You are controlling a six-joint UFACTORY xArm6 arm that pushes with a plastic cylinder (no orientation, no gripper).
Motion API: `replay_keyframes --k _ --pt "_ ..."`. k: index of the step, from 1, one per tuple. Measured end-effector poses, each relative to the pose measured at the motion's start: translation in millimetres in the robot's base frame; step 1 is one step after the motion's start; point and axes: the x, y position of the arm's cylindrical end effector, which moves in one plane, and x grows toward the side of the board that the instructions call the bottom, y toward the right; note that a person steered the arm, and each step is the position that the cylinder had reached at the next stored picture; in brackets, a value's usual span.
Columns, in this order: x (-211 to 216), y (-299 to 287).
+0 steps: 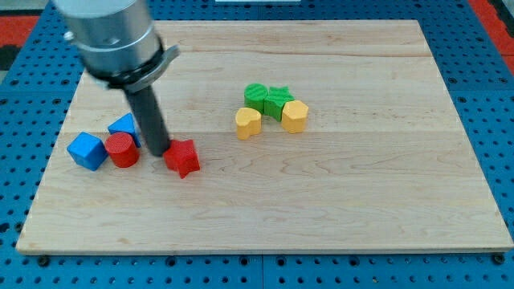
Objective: Push the red circle along with blue triangle to the left side the board
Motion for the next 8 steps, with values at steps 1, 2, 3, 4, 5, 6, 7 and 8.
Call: replay_keyframes --k 1,2,3,4,5,6,7,8 --pt "-9.8 8.2" --pt "-12.7 11.3" --pt "-18.1 -1.3" --pt "-18.1 -29.2" --pt "-18.7 -54.1" --pt "-39.9 -37.2" --pt "-37.5 -21.4" --pt "2.8 -29.1"
